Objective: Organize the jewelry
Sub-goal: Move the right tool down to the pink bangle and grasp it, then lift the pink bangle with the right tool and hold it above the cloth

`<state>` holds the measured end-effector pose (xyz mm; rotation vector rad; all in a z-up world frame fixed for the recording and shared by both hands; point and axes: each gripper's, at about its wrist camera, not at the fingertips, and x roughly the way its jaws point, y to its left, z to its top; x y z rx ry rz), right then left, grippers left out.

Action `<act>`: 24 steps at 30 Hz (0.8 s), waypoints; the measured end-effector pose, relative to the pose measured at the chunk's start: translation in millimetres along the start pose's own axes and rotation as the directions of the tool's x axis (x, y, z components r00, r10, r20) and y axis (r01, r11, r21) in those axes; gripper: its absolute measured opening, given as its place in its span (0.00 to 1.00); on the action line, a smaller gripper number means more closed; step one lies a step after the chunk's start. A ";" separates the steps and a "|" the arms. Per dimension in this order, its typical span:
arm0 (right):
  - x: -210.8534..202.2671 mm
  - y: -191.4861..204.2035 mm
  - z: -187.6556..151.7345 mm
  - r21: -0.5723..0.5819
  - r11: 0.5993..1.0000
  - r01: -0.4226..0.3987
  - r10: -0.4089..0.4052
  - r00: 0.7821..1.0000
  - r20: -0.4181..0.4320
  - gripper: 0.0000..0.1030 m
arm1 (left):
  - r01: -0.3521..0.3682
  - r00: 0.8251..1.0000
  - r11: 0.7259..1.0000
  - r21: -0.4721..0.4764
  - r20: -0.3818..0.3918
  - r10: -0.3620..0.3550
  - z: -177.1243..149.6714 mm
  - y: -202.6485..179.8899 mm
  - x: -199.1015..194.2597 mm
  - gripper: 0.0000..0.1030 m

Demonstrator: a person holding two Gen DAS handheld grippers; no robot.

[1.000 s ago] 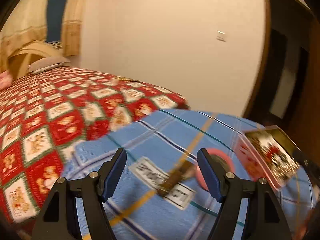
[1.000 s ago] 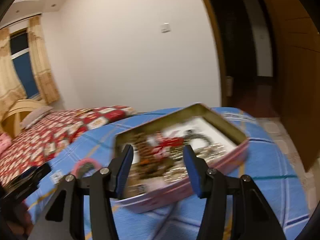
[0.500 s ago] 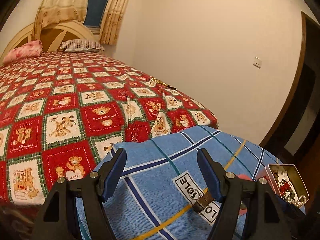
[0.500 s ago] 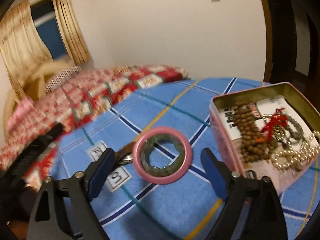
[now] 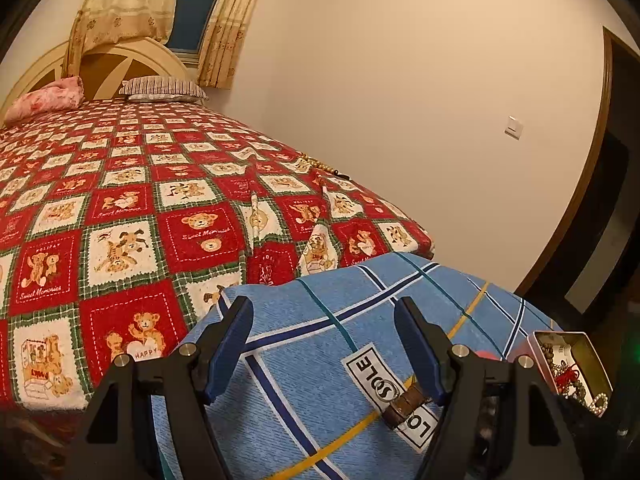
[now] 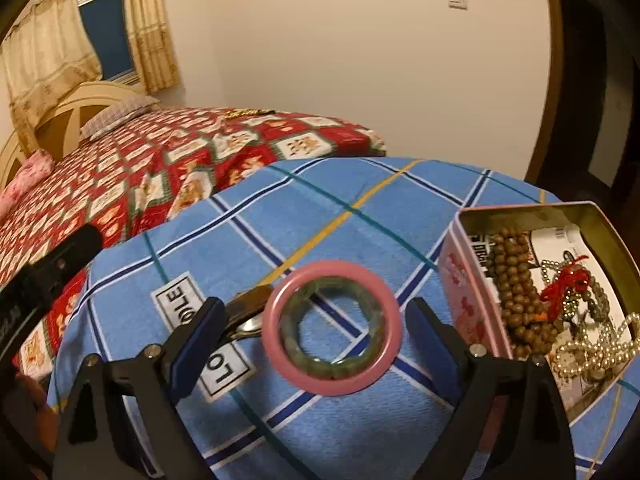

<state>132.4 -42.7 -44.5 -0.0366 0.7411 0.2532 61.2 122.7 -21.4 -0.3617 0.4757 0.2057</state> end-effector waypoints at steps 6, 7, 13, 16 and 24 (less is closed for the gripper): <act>7.3 4.8 -2.1 -0.028 1.000 0.012 -0.014 0.999 -0.048 0.83 | 0.004 1.000 1.000 -0.011 -0.001 -0.004 0.3 1.9 -0.4 0.71; 9.8 2.6 -1.9 -0.025 0.999 0.044 -0.046 0.997 -0.062 0.81 | 0.004 1.000 1.000 -0.012 -0.002 -0.004 0.2 1.8 -0.4 0.71; 30.9 4.6 0.1 -0.060 0.996 0.066 -0.075 0.985 -0.158 0.88 | 0.005 1.000 1.000 -0.002 -0.002 -0.005 0.0 1.1 -1.2 0.71; 29.0 -2.8 1.4 -0.024 0.997 0.068 -0.071 0.986 -0.153 0.76 | 0.006 1.000 1.000 0.000 -0.005 -0.006 0.0 0.4 -1.0 0.71; 12.1 -24.3 -6.1 0.101 0.994 -0.042 0.051 0.994 -0.096 0.27 | 0.023 1.000 0.999 0.028 -0.007 -0.022 -1.2 -7.1 -1.1 0.71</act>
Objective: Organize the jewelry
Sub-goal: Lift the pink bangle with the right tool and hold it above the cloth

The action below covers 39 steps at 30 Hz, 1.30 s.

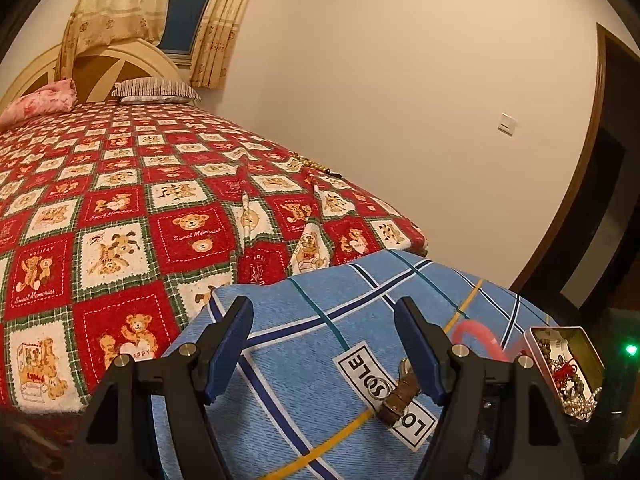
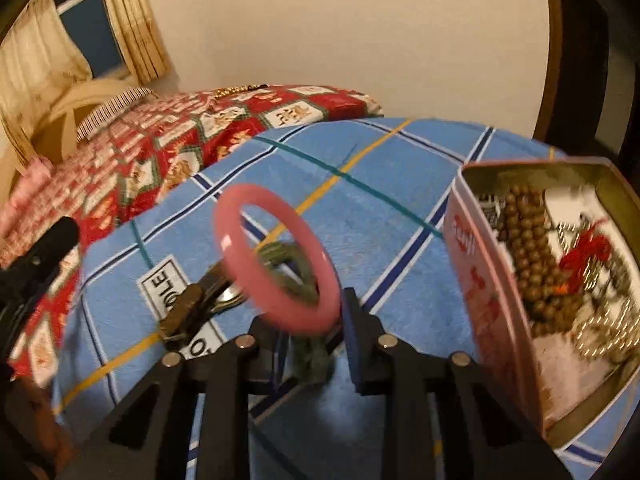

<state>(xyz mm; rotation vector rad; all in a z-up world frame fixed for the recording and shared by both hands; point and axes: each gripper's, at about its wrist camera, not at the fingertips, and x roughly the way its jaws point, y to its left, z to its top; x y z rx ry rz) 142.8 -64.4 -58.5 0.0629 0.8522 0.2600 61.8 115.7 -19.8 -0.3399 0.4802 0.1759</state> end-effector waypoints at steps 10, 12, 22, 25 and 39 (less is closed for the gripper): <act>-26.8 -3.4 -10.9 0.008 0.999 -0.050 0.049 0.996 0.079 0.23 | 0.005 1.000 1.000 0.002 -0.013 -0.005 -1.2 -1.8 1.9 0.71; -34.2 -3.5 -13.6 0.008 0.998 -0.067 0.066 0.993 0.098 0.22 | 0.008 1.000 1.000 0.006 -0.012 -0.008 -1.6 -2.1 1.9 0.71; -36.1 -4.0 -15.1 0.028 0.997 -0.073 0.070 0.992 0.108 0.22 | 0.023 1.000 1.000 0.020 -0.020 -0.022 -2.7 -5.7 2.0 0.71; -31.4 -1.2 -8.9 0.032 0.998 -0.058 0.055 0.993 0.103 0.62 | 0.018 1.000 1.000 0.011 -0.020 -0.017 -2.7 -4.2 2.1 0.71; 28.0 15.9 21.8 -0.083 0.996 0.040 -0.043 0.998 -0.037 0.79 | 0.024 0.999 1.000 0.006 -0.031 -0.023 -2.8 -2.5 5.2 0.71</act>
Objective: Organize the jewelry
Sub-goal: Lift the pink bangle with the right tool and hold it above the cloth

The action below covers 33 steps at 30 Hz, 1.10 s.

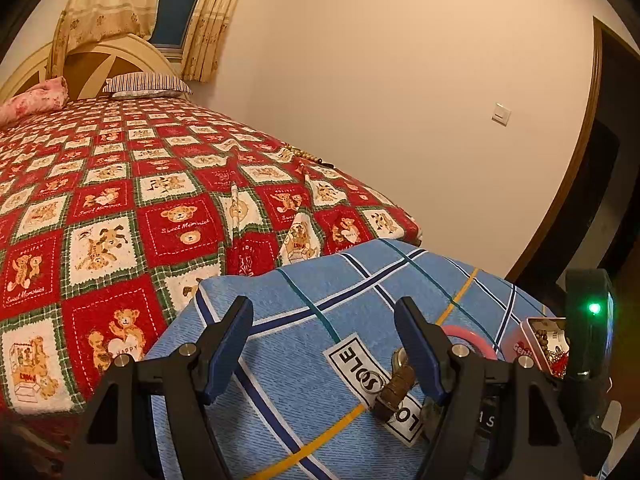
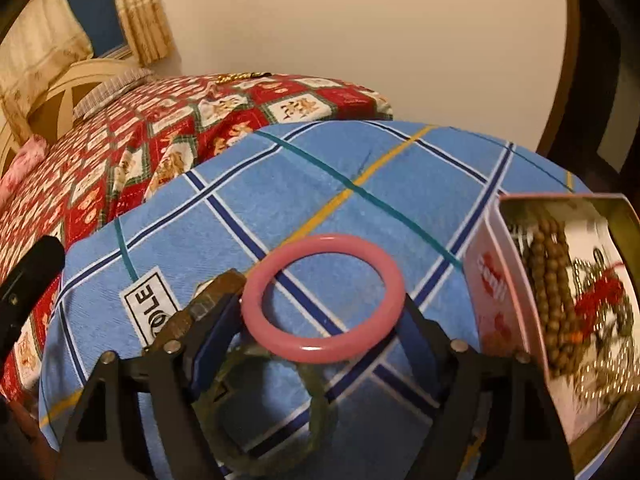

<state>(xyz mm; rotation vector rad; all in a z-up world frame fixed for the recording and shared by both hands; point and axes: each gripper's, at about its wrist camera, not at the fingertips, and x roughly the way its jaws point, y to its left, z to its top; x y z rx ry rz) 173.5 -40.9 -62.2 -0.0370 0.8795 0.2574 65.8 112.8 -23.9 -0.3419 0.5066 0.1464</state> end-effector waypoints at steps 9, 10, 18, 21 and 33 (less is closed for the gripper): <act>-2.8 -14.9 1.2 0.019 0.999 0.036 -0.036 0.999 0.013 0.18 | -0.001 1.000 1.000 0.002 0.001 0.001 -0.1 -0.2 -0.5 0.71; -4.3 -17.8 0.2 0.031 0.999 0.021 -0.022 1.000 0.015 0.17 | -0.002 1.000 1.000 0.002 0.002 0.001 -0.1 -0.4 -0.4 0.71; -26.0 -36.4 -9.7 0.135 0.986 -0.098 0.084 0.991 0.106 0.17 | 0.000 1.000 1.000 0.003 0.001 0.000 0.0 -0.3 -0.4 0.71; -26.9 -37.5 -4.7 0.173 0.982 -0.078 0.063 0.994 0.091 0.43 | 0.002 1.000 1.000 0.003 0.003 -0.002 0.0 -0.2 -0.7 0.71; 8.4 -35.5 27.0 0.285 0.948 0.144 -0.147 0.989 -0.010 0.77 | 0.022 1.000 1.000 -0.015 -0.008 -0.022 0.7 0.6 0.0 0.71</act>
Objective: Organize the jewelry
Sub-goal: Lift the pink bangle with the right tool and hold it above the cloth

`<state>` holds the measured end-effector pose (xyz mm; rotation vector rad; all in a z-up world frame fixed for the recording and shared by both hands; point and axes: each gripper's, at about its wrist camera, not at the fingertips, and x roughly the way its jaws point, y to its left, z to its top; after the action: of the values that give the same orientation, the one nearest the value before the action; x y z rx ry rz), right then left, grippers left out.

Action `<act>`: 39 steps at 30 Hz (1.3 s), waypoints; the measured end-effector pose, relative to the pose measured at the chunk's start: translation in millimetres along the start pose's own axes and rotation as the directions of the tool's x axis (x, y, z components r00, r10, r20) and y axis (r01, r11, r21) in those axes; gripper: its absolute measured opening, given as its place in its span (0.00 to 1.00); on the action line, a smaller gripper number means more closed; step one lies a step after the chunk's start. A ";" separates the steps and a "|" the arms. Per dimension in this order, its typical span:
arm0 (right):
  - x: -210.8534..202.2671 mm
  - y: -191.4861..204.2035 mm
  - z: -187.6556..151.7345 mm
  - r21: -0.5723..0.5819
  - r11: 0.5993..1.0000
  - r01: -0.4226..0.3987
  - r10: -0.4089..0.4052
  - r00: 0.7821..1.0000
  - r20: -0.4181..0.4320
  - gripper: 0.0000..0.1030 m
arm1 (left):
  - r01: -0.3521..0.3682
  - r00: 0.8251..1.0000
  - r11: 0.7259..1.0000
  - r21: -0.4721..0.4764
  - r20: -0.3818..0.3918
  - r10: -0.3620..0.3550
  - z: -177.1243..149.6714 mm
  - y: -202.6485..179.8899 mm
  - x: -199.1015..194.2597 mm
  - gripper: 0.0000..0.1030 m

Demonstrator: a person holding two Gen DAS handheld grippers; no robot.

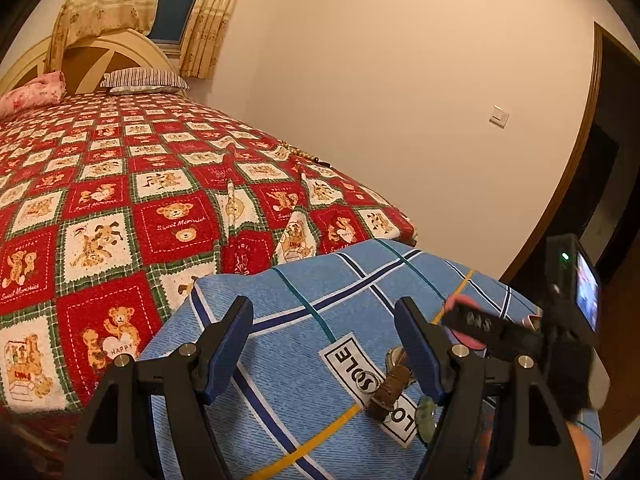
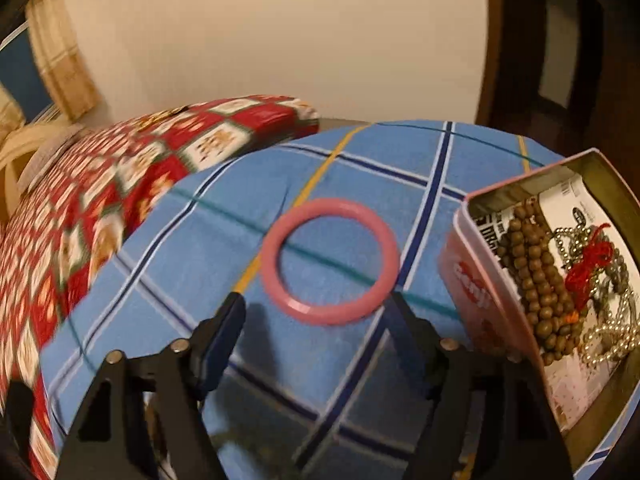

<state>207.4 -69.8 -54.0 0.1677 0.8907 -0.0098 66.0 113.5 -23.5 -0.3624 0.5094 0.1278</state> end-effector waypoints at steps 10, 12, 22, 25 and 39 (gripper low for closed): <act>24.1 13.1 19.5 -0.125 0.989 0.076 -0.082 0.996 -0.039 0.81 | 0.018 1.000 1.000 -0.020 -0.014 -0.018 1.4 3.6 2.4 0.71; 23.4 12.2 18.6 -0.153 0.986 0.063 -0.068 0.997 -0.034 0.80 | 0.020 1.000 1.000 -0.021 -0.014 -0.020 1.3 4.0 2.3 0.71; -15.7 -0.1 -3.7 -0.137 0.989 -0.061 0.070 0.996 0.059 0.79 | 0.065 0.998 0.998 0.019 -0.015 -0.065 0.0 -3.0 1.1 0.71; -43.7 -3.7 -15.1 -0.141 0.987 -0.070 0.088 0.988 0.124 0.79 | 0.140 0.990 0.988 0.071 -0.024 -0.139 -2.4 -13.9 -1.2 0.71; -118.4 -70.9 -65.9 -0.059 0.998 -0.008 0.025 0.956 0.291 0.79 | 0.350 0.884 0.883 0.312 -0.422 -0.202 -48.0 -91.5 34.4 0.71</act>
<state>76.5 -137.1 -12.9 0.1160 0.5939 0.0070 93.1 11.8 -51.4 -0.0713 0.8434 -0.3329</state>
